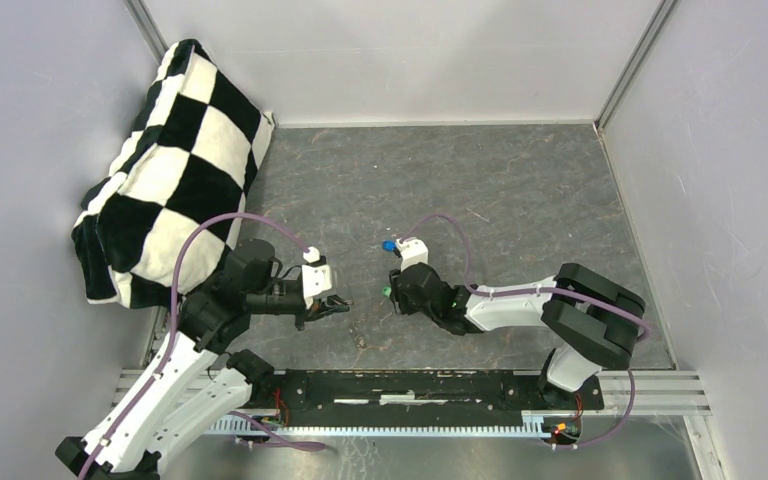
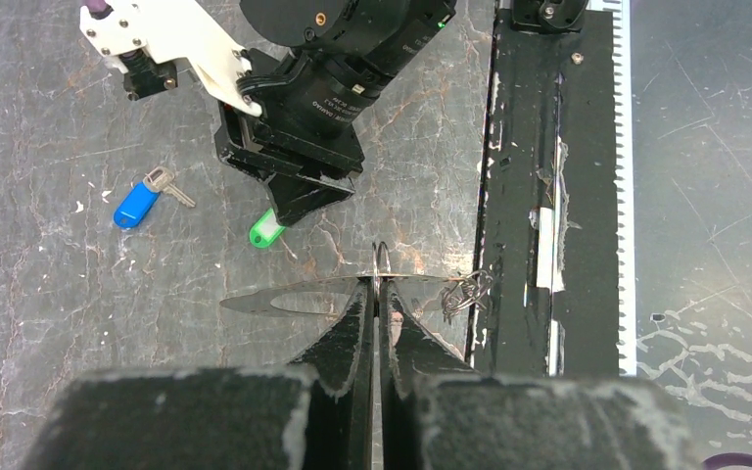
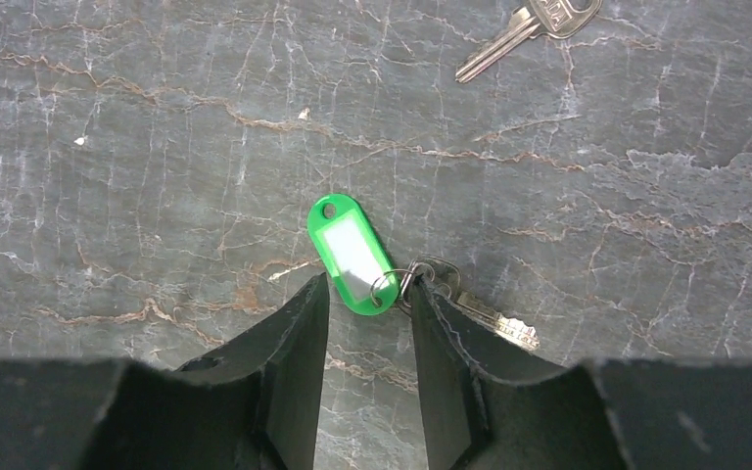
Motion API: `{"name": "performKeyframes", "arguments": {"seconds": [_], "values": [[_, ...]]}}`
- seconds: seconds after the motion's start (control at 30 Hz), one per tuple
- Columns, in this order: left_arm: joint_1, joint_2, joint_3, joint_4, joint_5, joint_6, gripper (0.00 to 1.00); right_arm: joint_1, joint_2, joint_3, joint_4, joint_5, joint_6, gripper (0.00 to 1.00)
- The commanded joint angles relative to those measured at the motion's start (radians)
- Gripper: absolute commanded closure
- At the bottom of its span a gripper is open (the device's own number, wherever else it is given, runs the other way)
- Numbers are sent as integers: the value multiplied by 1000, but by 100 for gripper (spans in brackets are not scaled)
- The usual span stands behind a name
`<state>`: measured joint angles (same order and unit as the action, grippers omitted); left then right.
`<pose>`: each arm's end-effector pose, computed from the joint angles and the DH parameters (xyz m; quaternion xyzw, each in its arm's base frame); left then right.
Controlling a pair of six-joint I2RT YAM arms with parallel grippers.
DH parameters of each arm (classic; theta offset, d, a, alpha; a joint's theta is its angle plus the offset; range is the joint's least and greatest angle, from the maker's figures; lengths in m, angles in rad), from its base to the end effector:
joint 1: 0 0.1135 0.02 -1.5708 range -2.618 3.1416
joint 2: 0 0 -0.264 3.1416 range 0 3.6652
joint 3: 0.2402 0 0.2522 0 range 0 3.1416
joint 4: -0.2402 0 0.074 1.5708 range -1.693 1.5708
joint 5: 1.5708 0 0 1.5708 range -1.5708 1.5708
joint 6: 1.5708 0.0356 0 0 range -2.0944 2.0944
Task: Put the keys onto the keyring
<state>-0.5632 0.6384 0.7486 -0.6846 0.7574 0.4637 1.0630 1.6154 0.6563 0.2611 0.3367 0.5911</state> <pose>0.0958 -0.0894 0.3031 0.5548 0.6242 -0.3465 0.4273 0.1581 0.2599 0.1420 -0.1400 0.8853 0.2039 0.3939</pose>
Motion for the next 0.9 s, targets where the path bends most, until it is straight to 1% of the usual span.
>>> {"name": "performKeyframes", "arguments": {"seconds": [0.0,0.07,0.3,0.43,0.5,0.6,0.73,0.8,0.87], "values": [[-3,-17,44,14,11,36,98,18,14,50,-37,71,26,59],[-3,-23,42,15,12,37,98,22,16,46,-24,75,22,61],[-3,-37,39,0,5,47,98,23,4,29,8,70,11,81],[-3,-37,40,0,11,43,98,23,-16,12,11,84,-1,89],[-3,-36,42,0,11,38,98,23,-47,-8,30,92,-27,93],[-3,-38,42,0,8,31,98,23,-130,-67,104,72,-119,99],[-3,-39,42,4,5,15,98,22,-264,-145,159,-12,-249,100],[-3,-37,40,18,-1,-9,98,21,-332,-171,141,-59,-293,100],[-3,-37,39,25,-1,-17,98,20,-381,-188,89,-89,-304,99]]}}
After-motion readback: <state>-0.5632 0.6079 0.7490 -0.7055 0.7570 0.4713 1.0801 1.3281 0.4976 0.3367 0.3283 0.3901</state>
